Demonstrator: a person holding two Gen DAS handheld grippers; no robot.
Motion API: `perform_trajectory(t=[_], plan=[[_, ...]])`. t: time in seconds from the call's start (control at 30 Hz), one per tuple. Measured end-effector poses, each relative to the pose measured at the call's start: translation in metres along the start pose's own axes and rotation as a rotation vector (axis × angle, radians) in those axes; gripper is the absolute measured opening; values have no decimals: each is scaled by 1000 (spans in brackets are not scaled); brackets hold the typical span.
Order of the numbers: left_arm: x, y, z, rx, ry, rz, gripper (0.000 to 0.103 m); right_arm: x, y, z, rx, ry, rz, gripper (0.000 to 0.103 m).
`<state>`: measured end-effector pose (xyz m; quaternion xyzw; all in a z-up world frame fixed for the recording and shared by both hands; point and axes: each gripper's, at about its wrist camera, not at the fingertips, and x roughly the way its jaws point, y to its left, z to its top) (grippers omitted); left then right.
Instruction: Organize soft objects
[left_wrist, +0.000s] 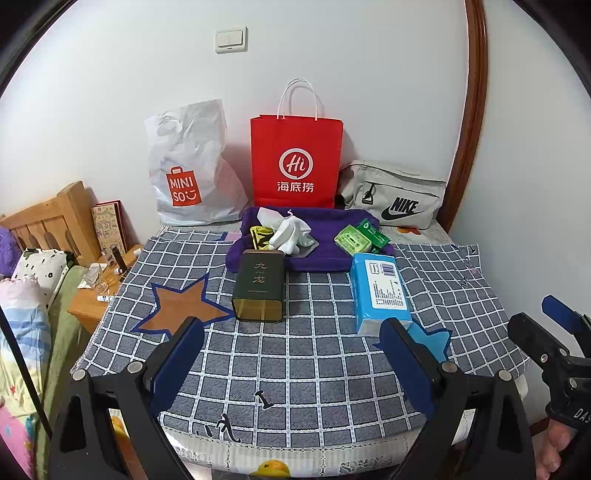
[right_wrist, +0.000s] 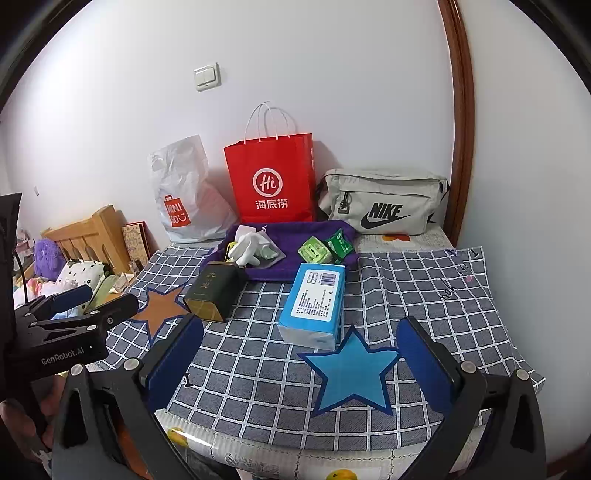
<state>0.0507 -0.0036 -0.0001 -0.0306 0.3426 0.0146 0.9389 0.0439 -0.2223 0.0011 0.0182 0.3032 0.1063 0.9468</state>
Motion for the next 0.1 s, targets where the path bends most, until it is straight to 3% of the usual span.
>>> perform_trajectory(t=[0.1], plan=[[0,1,1,1,-10,10,96,2,1,-1,1,5,9,103]])
